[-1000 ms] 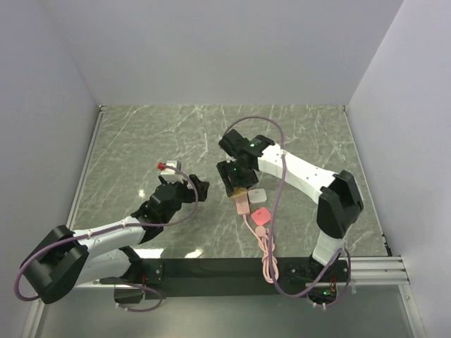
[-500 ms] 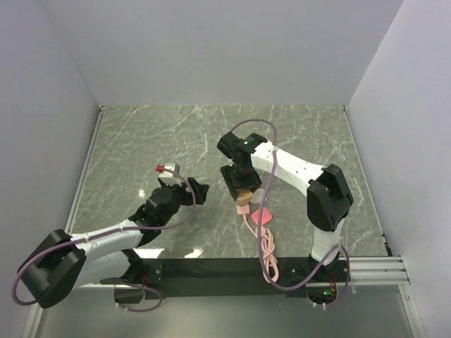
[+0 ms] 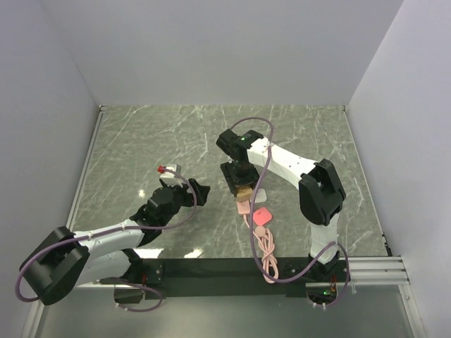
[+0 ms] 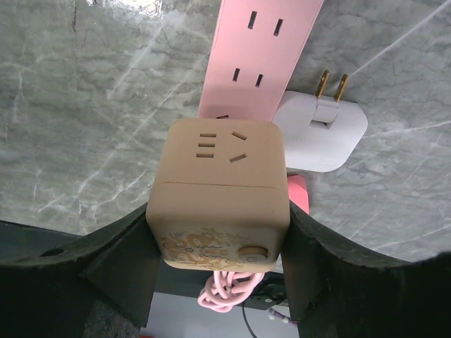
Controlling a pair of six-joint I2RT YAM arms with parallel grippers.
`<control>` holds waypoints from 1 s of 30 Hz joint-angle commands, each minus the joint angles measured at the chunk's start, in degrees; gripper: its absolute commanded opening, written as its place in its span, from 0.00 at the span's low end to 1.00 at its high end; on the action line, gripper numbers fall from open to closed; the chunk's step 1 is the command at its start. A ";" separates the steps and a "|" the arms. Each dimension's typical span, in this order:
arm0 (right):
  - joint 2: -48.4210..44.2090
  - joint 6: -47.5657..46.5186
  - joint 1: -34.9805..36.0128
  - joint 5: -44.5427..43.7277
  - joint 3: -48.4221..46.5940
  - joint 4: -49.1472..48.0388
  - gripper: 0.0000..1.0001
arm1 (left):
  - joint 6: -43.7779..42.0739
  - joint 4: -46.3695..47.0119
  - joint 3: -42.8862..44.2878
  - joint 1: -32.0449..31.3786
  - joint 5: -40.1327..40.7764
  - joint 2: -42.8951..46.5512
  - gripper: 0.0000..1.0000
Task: Insert the plug
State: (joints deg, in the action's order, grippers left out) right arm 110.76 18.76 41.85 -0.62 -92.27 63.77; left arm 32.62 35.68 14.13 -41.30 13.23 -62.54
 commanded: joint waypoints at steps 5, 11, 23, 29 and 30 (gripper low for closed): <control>1.04 0.13 -0.27 -1.05 -1.95 -0.40 0.00 | 0.43 3.43 0.37 0.25 -1.63 -2.41 1.00; 1.30 0.13 -0.27 -1.31 -1.25 0.30 0.00 | 0.25 3.52 0.63 0.25 -1.28 -3.46 0.99; -0.19 1.19 -0.36 -0.61 1.21 0.57 0.00 | 0.42 3.25 0.55 0.34 -0.93 -3.20 0.99; -0.90 1.98 -0.27 -0.78 1.39 0.83 0.00 | 0.60 3.25 0.28 0.25 -0.93 -2.85 0.99; -1.07 1.98 -0.36 -0.78 1.56 0.92 0.00 | 0.51 3.25 0.37 0.25 -0.84 -2.76 0.99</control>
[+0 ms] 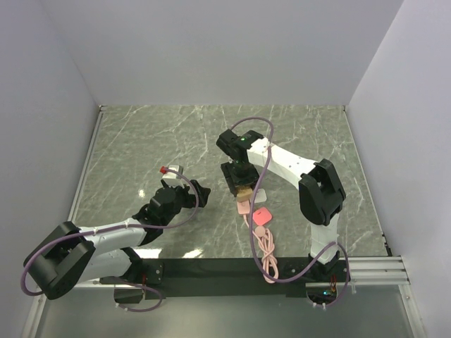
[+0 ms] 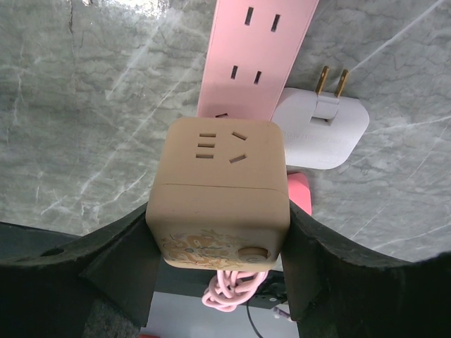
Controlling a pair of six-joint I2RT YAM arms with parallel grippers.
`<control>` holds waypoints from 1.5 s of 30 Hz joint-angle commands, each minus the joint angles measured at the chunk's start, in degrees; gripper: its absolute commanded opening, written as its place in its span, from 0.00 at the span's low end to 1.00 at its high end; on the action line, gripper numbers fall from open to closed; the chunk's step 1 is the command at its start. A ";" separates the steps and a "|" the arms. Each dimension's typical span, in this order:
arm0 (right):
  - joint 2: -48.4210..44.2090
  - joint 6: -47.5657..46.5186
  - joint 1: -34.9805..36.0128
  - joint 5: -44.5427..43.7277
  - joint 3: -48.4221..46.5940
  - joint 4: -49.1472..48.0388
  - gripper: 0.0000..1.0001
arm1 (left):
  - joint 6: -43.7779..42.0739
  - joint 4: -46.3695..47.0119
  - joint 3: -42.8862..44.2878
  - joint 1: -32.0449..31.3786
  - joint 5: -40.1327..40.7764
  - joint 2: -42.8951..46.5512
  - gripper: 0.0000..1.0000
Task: Insert the plug
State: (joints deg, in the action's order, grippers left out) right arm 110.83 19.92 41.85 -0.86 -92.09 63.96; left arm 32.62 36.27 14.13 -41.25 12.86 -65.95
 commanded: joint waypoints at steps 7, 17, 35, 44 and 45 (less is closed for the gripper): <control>-2.02 1.52 -0.27 0.51 3.14 -0.59 0.00 | 0.51 2.58 -0.07 0.21 -0.29 1.00 0.99; -3.24 2.40 0.17 0.69 4.29 0.19 0.00 | 0.69 2.66 0.02 0.21 -0.21 0.56 0.99; -4.65 1.96 -0.97 0.60 5.52 3.80 0.00 | 2.27 3.36 -1.21 2.84 -1.34 0.74 0.99; -1.50 -0.41 -3.44 2.71 3.50 2.83 0.00 | 2.89 3.72 -2.44 4.87 -2.05 2.50 1.00; -0.97 -0.85 -3.44 2.62 2.37 3.27 0.00 | 2.89 4.07 -2.53 4.96 -2.49 2.32 0.99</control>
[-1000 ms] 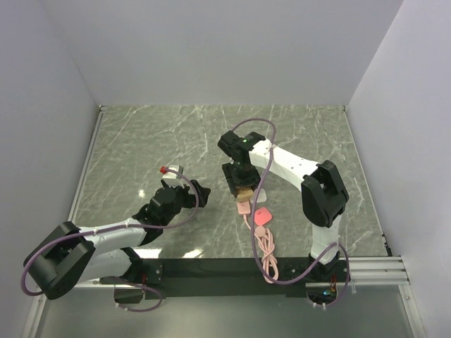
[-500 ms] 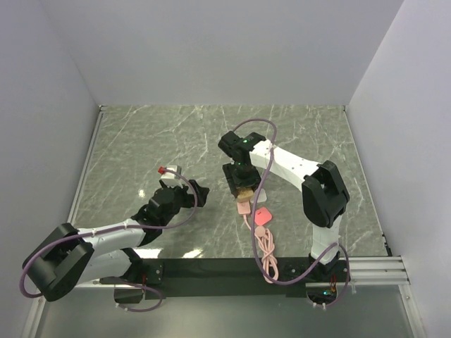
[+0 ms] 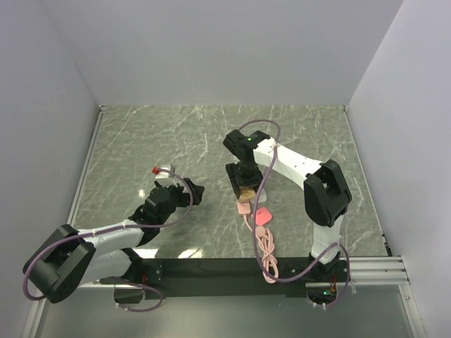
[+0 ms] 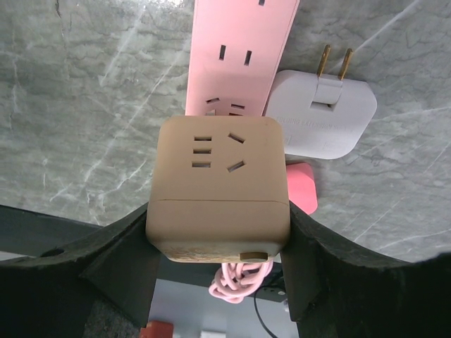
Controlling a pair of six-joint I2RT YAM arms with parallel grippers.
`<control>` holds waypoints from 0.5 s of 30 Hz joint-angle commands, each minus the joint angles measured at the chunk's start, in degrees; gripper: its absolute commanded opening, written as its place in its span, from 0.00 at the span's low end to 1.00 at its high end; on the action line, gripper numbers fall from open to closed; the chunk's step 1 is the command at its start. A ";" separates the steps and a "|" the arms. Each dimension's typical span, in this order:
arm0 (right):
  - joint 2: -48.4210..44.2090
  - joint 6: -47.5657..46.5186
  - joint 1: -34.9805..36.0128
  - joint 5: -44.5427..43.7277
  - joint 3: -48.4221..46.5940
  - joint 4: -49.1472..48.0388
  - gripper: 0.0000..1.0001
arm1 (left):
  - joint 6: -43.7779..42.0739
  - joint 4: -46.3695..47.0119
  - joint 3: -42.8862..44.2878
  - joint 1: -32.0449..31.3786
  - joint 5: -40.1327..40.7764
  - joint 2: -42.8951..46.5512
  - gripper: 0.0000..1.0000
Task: Insert the plug
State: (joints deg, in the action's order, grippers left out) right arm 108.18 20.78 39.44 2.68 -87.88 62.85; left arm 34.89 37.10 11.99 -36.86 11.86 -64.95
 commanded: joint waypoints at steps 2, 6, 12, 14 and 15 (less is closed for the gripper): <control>2.99 -2.05 -1.21 -0.92 -3.09 4.74 0.00 | 0.79 3.59 -0.39 0.74 -2.01 0.88 0.99; 4.93 -2.76 -1.21 -1.62 -4.85 5.53 0.00 | 0.88 4.29 -0.56 1.44 -2.98 0.00 0.99; 5.20 -1.88 -0.33 -1.53 -4.50 5.97 0.00 | 0.96 5.17 -0.56 2.41 -3.95 -0.97 0.99; 3.62 -1.27 -0.33 -1.36 -4.06 5.71 0.00 | 1.05 5.35 -0.56 2.58 -4.39 -1.23 0.99; 3.18 -0.57 -0.16 -1.27 -3.45 5.53 0.00 | 1.05 5.52 -0.65 2.67 -4.47 -1.23 0.99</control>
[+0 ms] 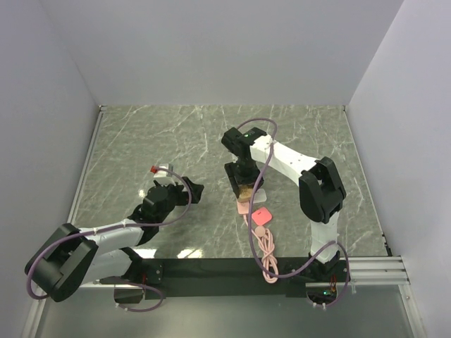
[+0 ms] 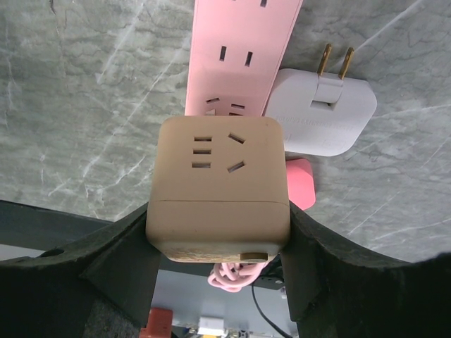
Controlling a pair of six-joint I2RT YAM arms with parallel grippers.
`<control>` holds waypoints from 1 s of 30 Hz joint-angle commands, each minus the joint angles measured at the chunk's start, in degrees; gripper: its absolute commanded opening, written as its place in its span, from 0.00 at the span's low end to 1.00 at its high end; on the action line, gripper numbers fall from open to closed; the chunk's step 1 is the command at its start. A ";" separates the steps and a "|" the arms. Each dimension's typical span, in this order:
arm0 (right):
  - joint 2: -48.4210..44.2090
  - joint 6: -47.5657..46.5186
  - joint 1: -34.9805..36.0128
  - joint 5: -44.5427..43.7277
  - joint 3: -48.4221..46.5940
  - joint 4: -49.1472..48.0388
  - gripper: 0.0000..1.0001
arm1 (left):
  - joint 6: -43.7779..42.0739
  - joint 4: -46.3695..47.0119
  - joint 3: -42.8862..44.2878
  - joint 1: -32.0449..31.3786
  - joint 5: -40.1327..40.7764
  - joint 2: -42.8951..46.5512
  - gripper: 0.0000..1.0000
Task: Insert the plug
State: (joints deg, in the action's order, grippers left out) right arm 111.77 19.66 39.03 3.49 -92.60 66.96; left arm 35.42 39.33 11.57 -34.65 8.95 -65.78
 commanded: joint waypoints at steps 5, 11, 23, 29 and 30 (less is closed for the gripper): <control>-2.60 3.10 1.14 -5.68 1.11 0.89 0.00 | 0.88 3.73 -0.32 0.82 -2.44 -0.75 0.99; -3.92 5.48 1.67 -10.95 -2.76 -0.33 0.00 | 0.79 3.47 -0.41 0.82 -2.27 -0.32 0.99; -2.16 4.07 1.67 -8.24 -6.65 1.25 0.00 | 0.70 3.38 0.29 0.99 -2.36 -1.81 0.99; -4.18 4.33 1.58 -4.90 -0.84 -1.13 0.00 | 0.79 3.73 0.12 0.99 -2.89 -1.90 0.99; -4.27 4.25 1.67 -4.63 -0.48 -1.48 0.00 | 0.79 3.91 0.12 0.99 -2.89 -2.16 0.99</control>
State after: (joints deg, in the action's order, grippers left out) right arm 111.24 23.99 40.86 -2.85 -94.26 66.50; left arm 35.79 40.07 11.46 -33.93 7.29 -67.42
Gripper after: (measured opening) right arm 0.670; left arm 0.994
